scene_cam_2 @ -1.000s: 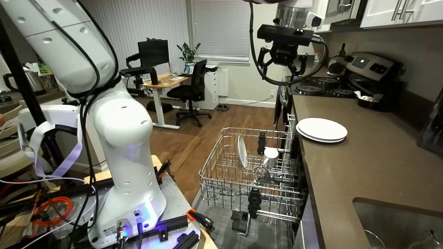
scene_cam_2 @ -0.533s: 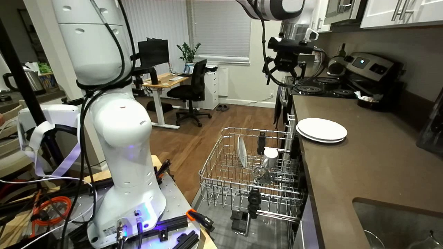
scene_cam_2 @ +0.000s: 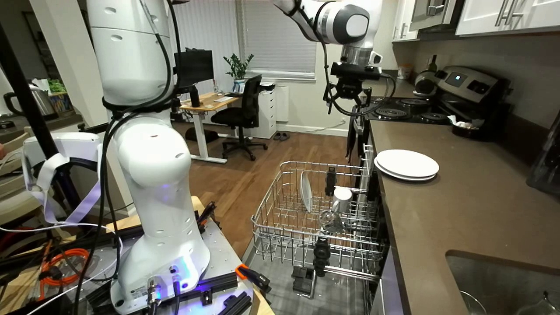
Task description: Move the white plate from the plate dryer and put it on top of the two plates on the counter
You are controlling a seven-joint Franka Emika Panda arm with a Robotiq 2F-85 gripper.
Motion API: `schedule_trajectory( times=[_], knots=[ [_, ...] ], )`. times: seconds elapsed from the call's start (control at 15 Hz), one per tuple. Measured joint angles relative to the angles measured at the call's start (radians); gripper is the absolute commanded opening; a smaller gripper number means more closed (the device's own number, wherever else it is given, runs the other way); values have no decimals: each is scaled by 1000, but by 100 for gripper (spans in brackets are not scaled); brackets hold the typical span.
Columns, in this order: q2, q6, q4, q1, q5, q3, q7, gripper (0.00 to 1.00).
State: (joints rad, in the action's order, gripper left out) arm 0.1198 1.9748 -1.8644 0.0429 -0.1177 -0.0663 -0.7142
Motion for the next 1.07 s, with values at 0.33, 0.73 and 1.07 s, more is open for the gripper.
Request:
schedule_trajectory(
  times=[0.33,0.73,1.07],
  knots=[
    [108,64,11,0,29,59,5,100],
    [175,62,57,-1,45,76,5,100],
    [206,160,57,-7,31,95,5,100]
  ],
)
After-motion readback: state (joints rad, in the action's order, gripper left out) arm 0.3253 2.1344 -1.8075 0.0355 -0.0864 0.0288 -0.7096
